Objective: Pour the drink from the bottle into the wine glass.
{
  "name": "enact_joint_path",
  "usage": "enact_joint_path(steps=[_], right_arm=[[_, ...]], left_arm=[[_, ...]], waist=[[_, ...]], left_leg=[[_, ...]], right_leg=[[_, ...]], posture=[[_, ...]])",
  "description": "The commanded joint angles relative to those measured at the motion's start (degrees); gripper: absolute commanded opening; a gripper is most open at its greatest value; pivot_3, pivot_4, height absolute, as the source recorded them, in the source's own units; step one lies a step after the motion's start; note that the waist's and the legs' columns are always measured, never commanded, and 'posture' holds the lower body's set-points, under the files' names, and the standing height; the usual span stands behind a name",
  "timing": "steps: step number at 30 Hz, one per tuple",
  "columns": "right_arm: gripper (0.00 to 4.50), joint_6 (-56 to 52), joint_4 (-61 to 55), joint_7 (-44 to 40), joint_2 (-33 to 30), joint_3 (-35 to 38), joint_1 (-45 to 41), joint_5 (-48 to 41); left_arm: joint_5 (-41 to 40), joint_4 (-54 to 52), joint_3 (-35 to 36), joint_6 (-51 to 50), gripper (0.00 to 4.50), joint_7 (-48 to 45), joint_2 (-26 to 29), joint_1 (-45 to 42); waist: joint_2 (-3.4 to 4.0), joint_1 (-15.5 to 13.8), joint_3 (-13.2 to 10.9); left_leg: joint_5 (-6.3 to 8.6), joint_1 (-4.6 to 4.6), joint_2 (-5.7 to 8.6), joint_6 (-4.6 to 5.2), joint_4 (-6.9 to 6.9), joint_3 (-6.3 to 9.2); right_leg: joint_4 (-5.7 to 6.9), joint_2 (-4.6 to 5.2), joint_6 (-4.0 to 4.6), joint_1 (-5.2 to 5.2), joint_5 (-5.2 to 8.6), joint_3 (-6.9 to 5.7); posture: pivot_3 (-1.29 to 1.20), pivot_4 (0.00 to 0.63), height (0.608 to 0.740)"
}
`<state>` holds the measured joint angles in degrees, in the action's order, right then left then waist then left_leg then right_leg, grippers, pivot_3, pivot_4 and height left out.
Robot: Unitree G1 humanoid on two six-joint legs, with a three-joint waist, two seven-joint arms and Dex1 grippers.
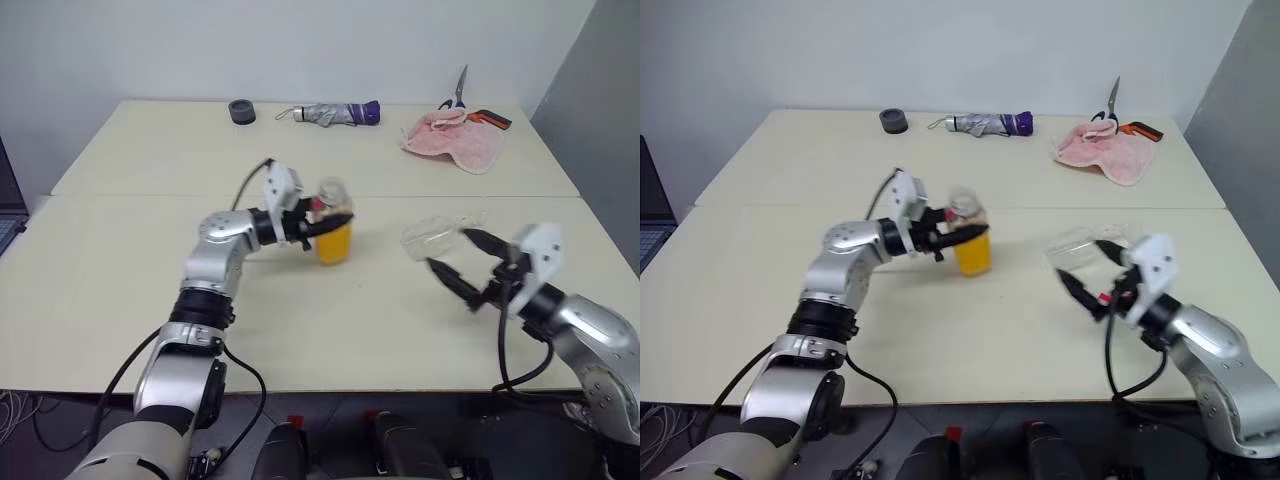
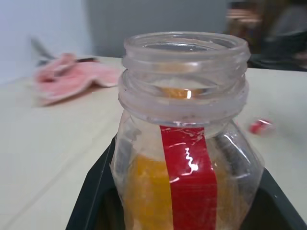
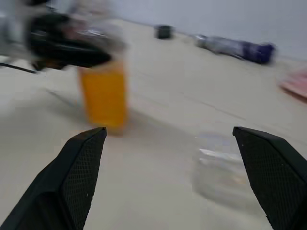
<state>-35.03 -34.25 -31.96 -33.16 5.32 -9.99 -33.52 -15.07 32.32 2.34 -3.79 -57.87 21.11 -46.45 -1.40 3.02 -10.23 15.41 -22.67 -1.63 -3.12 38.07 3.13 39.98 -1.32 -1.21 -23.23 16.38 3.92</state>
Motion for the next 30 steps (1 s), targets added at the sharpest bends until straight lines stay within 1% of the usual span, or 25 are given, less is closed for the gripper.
enact_joint_path(steps=[1,3,7,10,15,21,23,24,28,30], right_arm=[[4.5,-2.29,0.95,-2.65,1.2,-6.13,-9.67,-1.27],[4.5,-2.44,5.07,-4.6,3.27,-10.53,-15.9,-0.17],[4.5,-0.27,11.69,-7.73,6.12,-17.37,-22.51,4.12],[4.5,1.22,17.01,-7.61,9.39,-20.53,-26.25,7.63],[4.5,2.77,21.86,-7.16,12.6,-23.13,-28.9,12.59],[4.5,3.33,23.06,-7.61,14.33,-24.11,-29.5,15.94],[4.5,2.88,22.95,-7.71,14.78,-24.02,-29.47,16.3],[4.5,2.75,22.91,-7.75,14.93,-23.98,-29.42,16.56],[4.5,2.49,22.2,-7.76,15.12,-23.77,-28.8,17.19],[4.5,2.38,21.68,-7.67,15.03,-23.58,-28.32,17.31]], left_arm=[[1.2,1.64,5.1,2.33,1.78,9.52,2.87,-1.03],[2.45,3.19,6.92,2.92,1.78,14.83,4.71,-0.38],[4.87,5.97,8.81,4.51,1.78,23.22,7.15,0.18],[4.62,7.56,10.4,4.71,1.78,26.93,7.94,0.16],[4.26,10.73,11.91,5.08,1.78,30.26,8.16,-0.97],[4.06,15.1,12.32,4.84,1.78,32.01,7.77,-2.32],[4.3,15.91,11.77,4.75,2.51,31.88,7.32,-2.08],[4.26,16.03,11.76,5.01,2.7,32.05,7.07,-1.95],[5.0,15.89,11.0,6.59,3.99,32.58,6.22,-1.26],[5.14,15.72,10.93,7.17,4.48,32.61,5.95,-1.0]], waist=[[-0.01,0.06,-0.01],[-0.04,-0.09,-0.01],[-0.06,-0.65,-0.01],[-0.08,-1.04,-0.02],[-0.11,-1.3,-0.01],[-0.1,-1.18,0.0],[-0.1,-1.18,0.0],[-0.1,-1.18,0.01],[-0.1,-1.18,0.0],[-0.1,-1.19,0.0]], left_leg=[[0.0,-0.01,0.01,0.0,0.01,-0.01],[0.0,-0.08,0.04,0.0,0.01,0.05],[0.0,-0.19,0.08,0.0,0.0,0.16],[0.0,-0.26,0.07,0.0,0.0,0.14],[0.0,-0.26,0.09,-0.01,0.03,0.15],[0.0,-0.21,0.12,-0.01,0.03,0.14],[-0.01,-0.19,0.13,-0.02,0.03,0.14],[-0.01,-0.18,0.13,-0.02,0.03,0.13],[-0.01,-0.2,0.13,-0.02,0.04,0.15],[-0.01,-0.22,0.12,-0.02,0.03,0.15]], right_leg=[[0.0,0.03,0.01,-0.01,-0.01,0.01],[-0.04,0.07,0.01,-0.03,-0.01,-0.07],[-0.06,0.33,0.02,-0.06,-0.01,-0.26],[-0.08,0.48,0.02,-0.13,-0.02,-0.25],[-0.05,0.58,0.02,-0.13,-0.02,-0.29],[0.01,0.49,0.03,-0.13,-0.02,-0.32],[0.02,0.48,0.03,-0.13,-0.02,-0.33],[0.04,0.48,0.03,-0.13,-0.02,-0.32],[0.02,0.48,0.03,-0.12,-0.02,-0.34],[0.01,0.49,0.04,-0.13,-0.03,-0.34]], posture=[[0.0,0.15,0.74],[0.0,0.15,0.74],[0.0,0.15,0.74],[0.0,0.15,0.74],[0.0,0.15,0.74],[0.0,0.15,0.74],[0.0,0.15,0.74],[0.0,0.15,0.74],[0.0,0.15,0.74],[0.0,0.15,0.74]])
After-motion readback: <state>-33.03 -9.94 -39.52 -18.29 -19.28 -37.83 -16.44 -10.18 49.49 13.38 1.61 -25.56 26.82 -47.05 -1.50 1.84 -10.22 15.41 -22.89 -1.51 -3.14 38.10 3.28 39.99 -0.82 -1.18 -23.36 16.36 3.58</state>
